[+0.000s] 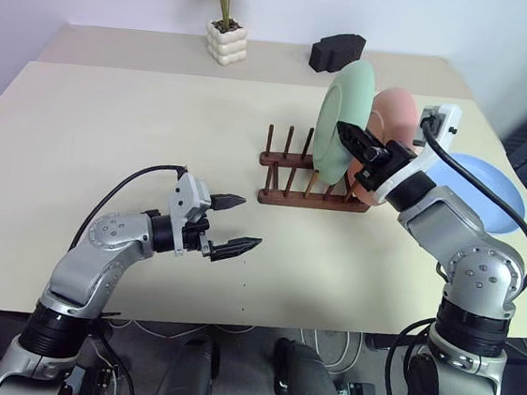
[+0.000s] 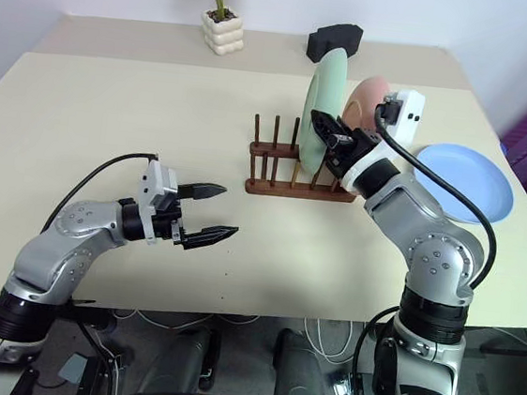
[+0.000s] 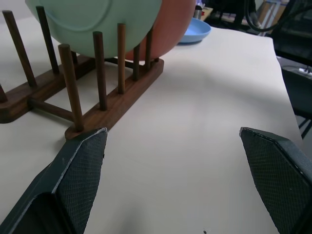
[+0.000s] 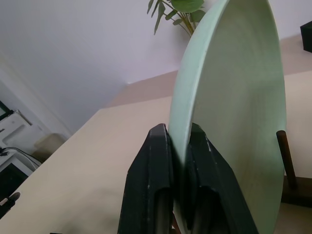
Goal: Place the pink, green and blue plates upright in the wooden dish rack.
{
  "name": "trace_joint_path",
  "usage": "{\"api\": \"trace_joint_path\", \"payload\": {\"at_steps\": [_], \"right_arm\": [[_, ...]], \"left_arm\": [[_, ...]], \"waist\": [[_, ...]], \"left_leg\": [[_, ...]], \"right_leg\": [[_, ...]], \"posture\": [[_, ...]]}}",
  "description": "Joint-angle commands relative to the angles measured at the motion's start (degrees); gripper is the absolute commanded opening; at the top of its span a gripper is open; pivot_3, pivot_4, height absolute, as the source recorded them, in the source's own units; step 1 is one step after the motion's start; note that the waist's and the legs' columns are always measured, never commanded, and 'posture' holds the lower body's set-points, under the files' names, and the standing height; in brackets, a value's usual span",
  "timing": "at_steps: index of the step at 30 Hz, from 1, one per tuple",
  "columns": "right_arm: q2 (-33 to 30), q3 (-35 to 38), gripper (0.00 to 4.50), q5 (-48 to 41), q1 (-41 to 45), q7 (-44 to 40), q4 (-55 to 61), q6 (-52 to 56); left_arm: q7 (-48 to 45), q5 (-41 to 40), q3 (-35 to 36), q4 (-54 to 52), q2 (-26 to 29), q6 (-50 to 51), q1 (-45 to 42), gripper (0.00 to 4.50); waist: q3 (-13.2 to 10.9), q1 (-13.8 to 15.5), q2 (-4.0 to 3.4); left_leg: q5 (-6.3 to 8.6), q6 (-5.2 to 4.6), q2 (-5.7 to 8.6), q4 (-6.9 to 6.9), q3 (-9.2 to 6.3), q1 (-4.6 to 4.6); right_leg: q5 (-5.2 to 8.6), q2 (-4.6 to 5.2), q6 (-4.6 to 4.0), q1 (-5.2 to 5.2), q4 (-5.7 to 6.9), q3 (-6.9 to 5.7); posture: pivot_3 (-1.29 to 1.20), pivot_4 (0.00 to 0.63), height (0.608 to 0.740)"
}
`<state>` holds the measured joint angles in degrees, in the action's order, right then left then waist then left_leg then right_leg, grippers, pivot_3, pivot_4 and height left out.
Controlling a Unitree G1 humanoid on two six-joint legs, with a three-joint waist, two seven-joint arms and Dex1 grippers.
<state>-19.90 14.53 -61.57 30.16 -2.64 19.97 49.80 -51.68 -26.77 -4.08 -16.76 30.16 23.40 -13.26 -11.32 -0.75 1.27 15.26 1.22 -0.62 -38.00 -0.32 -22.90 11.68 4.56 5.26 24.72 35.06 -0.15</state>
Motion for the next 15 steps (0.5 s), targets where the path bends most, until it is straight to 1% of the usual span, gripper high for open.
{"api": "trace_joint_path", "payload": {"at_steps": [1, 4, 6, 15], "right_arm": [[-0.4, 1.5, 2.02, -1.3, 0.6, 0.0, 0.9, -0.4], [-0.4, 1.4, 3.56, -1.6, 0.5, 0.0, 1.1, -0.5], [-0.6, 1.3, 4.47, -1.3, 0.5, 0.2, 1.2, -0.6], [-1.8, 1.0, 4.47, -0.5, 1.7, 0.7, 2.6, -0.8]], "left_arm": [[0.1, -0.1, 0.8, -0.6, -0.1, -1.3, -0.5, 4.5], [0.1, -0.1, 0.8, -0.6, -0.1, -1.4, -0.5, 4.5], [0.1, -0.1, 0.7, -0.5, -0.2, -1.4, -0.6, 4.5], [0.0, -0.1, 0.5, -0.4, -0.2, -1.3, -0.7, 4.5]], "waist": [[0.0, 0.0, 0.0], [0.0, 0.0, 0.0], [0.0, 0.0, 0.0], [0.0, 0.0, 0.0]], "left_leg": [[0.0, 0.0, 0.0, 0.0, 0.0, 0.0], [0.0, 0.0, 0.0, 0.0, 0.0, -0.01], [0.0, 0.0, 0.0, 0.0, 0.0, -0.02], [0.0, 0.0, 0.0, 0.0, 0.0, -0.16]], "right_leg": [[0.0, 0.0, 0.0, 0.0, 0.0, 0.0], [0.0, 0.0, 0.0, 0.01, 0.0, 0.0], [0.0, 0.0, 0.0, 0.02, 0.0, 0.0], [0.0, 0.0, 0.0, 0.15, 0.0, 0.0]], "posture": [[0.0, 0.15, 0.74], [0.0, 0.15, 0.74], [0.0, 0.15, 0.74], [0.0, 0.15, 0.74]]}}
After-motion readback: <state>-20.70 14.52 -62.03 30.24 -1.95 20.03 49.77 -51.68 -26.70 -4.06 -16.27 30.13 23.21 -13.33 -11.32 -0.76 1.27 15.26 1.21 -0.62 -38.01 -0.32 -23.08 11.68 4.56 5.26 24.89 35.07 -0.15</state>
